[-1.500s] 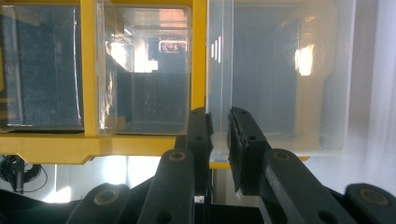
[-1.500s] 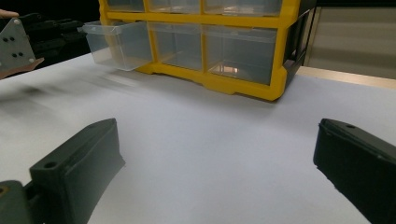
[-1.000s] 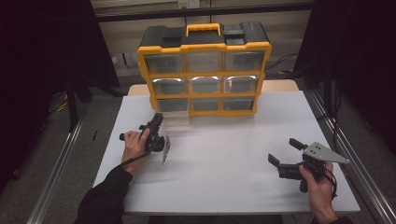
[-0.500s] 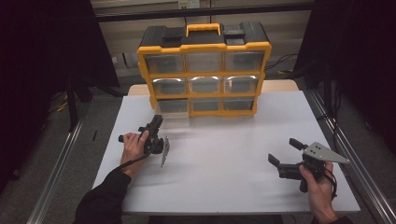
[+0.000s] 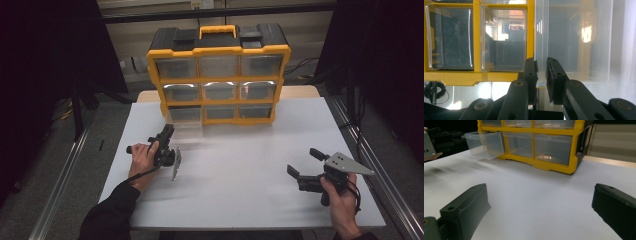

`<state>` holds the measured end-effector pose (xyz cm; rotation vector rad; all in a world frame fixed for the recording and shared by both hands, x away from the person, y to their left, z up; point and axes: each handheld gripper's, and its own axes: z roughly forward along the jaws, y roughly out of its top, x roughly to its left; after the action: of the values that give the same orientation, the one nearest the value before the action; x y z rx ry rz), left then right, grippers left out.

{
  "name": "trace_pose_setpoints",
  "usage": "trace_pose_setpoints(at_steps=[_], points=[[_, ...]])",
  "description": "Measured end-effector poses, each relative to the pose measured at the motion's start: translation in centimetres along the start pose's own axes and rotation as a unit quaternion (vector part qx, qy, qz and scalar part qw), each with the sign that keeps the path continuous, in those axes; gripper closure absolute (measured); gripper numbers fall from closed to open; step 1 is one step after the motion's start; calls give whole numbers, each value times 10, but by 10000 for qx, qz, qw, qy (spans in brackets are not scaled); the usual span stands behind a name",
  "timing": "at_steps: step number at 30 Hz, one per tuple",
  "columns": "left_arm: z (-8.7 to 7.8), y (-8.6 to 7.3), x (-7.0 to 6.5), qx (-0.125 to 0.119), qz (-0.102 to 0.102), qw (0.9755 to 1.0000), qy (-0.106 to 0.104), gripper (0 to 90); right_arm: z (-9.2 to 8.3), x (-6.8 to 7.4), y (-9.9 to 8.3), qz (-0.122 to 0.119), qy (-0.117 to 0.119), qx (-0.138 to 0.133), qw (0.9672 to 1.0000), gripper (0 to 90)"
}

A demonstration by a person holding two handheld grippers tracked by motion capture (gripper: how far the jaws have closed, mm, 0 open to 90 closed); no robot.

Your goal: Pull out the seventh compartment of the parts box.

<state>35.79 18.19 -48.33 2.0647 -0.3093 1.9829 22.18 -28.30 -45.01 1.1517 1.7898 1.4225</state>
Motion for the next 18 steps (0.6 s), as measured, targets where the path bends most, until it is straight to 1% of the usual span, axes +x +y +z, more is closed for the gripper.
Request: trace_pose_setpoints(at_steps=[1, 3, 4, 5, 6, 10, 11, 12, 14, 15, 16, 17, 18], points=[[-1, 0, 1, -3, 49, 10000, -32, 796, 0, 0, 0, -6, 1, -5, 10000, 4], [-2, 0, 1, -37, 26, 10000, -46, 795, 0, 0, 0, 2, -1, 5, 10000, 4], [-4, 1, 1, 52, 24, 10000, -15, 796, 0, 0, 0, -8, -1, 7, 10000, 4], [-4, 0, 2, -52, -11, 10000, -12, 796, 0, 0, 0, -1, 0, 8, 10000, 4], [-5, 1, 3, -41, 12, 10000, -15, 795, 0, 0, 0, -3, -3, 10, 10000, 4], [-5, 0, 2, -15, -24, 10000, -44, 795, 1, 0, 0, -13, -21, -1, 10000, 4], [-5, 0, 2, 14, 4, 10000, -72, 795, 0, 0, 0, -11, -8, 3, 10000, 4], [-5, 0, 2, -19, 4, 10000, -37, 795, 0, 0, 0, -5, -2, 7, 10000, 4], [-6, 0, 2, 10, 65, 9999, -83, 793, 0, 0, 0, 4, 2, 7, 10000, 4], [-6, 0, 0, -16, -22, 10000, -59, 793, 0, 0, 0, 3, 2, 5, 10000, 4], [-6, -1, 0, -66, -58, 9999, -94, 792, 0, 0, 0, -3, -11, -5, 10000, 4], [-6, 0, 0, -34, 16, 10000, -83, 793, 0, 0, 0, 3, -10, -6, 10000, 4], [-7, 1, 0, 20, 29, 10000, -61, 792, 0, 0, 0, 11, -7, 0, 10000, 4]])
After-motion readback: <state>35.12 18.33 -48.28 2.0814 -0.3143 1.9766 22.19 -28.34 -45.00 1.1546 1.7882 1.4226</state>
